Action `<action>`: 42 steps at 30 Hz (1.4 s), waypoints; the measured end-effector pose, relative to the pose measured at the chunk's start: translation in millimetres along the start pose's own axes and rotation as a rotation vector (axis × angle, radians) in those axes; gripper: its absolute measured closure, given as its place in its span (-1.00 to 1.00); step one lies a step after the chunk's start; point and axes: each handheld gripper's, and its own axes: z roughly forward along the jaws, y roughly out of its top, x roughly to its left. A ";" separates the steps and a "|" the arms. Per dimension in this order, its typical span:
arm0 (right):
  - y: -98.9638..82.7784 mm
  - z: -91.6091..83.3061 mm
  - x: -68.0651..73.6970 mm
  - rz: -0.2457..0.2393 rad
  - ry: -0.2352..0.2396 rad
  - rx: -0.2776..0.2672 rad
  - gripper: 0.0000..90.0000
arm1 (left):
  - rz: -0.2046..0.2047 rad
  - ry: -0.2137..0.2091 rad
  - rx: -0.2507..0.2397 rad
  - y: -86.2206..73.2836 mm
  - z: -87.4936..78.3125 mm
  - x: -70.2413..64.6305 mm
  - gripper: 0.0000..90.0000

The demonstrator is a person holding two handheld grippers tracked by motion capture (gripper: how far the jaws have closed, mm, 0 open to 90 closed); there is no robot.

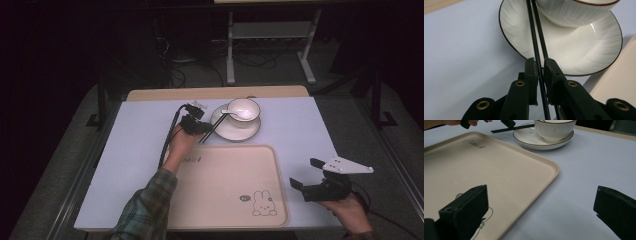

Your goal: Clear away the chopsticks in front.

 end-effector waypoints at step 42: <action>-0.1 0.2 0.3 -0.002 0.001 0.001 -1.00 | -0.053 0.031 -0.050 -19.8 -54.0 16.8 0.91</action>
